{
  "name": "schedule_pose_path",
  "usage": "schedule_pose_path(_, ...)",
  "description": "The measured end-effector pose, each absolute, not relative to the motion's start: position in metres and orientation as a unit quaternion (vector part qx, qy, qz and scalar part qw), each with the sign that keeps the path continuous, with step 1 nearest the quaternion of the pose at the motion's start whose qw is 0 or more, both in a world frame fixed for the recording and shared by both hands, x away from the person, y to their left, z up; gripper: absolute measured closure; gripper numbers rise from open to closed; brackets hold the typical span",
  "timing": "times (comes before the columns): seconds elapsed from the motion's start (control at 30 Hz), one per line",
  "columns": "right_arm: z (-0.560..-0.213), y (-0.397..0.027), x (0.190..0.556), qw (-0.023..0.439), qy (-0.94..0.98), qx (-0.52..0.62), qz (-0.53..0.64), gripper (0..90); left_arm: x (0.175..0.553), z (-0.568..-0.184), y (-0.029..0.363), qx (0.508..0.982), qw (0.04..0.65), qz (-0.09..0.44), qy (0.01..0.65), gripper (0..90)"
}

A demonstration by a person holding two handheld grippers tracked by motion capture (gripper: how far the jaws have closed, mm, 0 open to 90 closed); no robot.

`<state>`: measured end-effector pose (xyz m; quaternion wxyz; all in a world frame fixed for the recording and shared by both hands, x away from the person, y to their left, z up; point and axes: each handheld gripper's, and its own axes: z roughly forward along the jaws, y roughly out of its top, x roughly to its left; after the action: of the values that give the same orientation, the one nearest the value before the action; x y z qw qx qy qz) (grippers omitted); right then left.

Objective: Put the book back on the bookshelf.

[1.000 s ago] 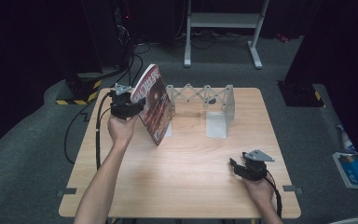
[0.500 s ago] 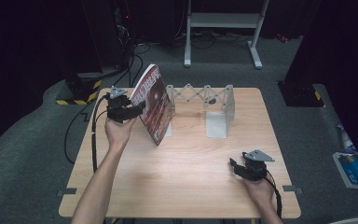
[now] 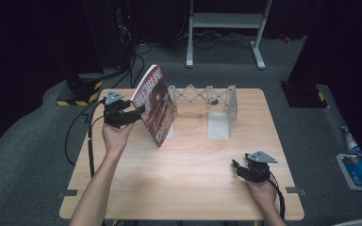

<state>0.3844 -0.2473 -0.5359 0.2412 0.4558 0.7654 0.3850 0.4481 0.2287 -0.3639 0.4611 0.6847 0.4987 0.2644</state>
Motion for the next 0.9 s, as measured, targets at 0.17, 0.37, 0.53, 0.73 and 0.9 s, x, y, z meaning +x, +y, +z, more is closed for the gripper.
schedule_pose_path(0.17,-0.536,-0.247,0.384,0.241,0.765,0.456,0.385,36.0,0.444,-0.364,0.232,0.681,0.469,0.263,0.497,32.5)
schedule_pose_path(0.37,-0.536,-0.247,0.384,0.241,0.765,0.456,0.385,36.0,0.438,-0.365,0.236,0.679,0.475,0.261,0.496,31.6)
schedule_pose_path(0.53,-0.536,-0.247,0.384,0.241,0.765,0.456,0.385,36.0,0.433,-0.366,0.237,0.679,0.477,0.259,0.494,30.3)
schedule_pose_path(0.73,-0.536,-0.247,0.384,0.242,0.765,0.456,0.385,36.0,0.428,-0.363,0.236,0.682,0.481,0.261,0.485,29.7)
schedule_pose_path(0.9,-0.536,-0.247,0.384,0.241,0.765,0.456,0.385,36.0,0.423,-0.365,0.238,0.677,0.490,0.260,0.484,29.5)
